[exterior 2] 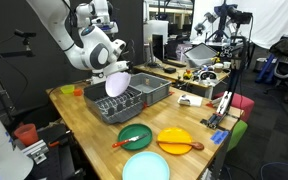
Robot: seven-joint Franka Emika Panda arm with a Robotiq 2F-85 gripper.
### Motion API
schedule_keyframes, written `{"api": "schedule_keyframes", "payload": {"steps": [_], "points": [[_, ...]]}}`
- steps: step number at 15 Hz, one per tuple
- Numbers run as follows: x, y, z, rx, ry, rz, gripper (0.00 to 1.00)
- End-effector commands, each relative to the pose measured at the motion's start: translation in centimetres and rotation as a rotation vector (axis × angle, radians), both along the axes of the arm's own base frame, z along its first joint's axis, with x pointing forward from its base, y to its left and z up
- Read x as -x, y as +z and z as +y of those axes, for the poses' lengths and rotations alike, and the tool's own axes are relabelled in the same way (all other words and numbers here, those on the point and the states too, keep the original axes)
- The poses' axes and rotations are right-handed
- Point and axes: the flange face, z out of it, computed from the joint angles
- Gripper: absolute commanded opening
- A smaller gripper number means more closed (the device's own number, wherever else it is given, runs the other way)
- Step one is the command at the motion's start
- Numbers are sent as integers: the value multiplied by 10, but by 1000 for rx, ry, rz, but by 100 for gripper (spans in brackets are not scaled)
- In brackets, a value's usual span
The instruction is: Place the knife on the green plate then put the pink plate on the dish rack
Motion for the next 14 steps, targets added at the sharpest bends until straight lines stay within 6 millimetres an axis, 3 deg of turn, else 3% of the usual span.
{"api": "schedule_keyframes", "payload": {"steps": [1,6,14], "points": [[-5,0,11,22,48,-24,1],[-15,4,20,35,79,-54,1],[-33,-14,19,52,88,-47,1]]}}
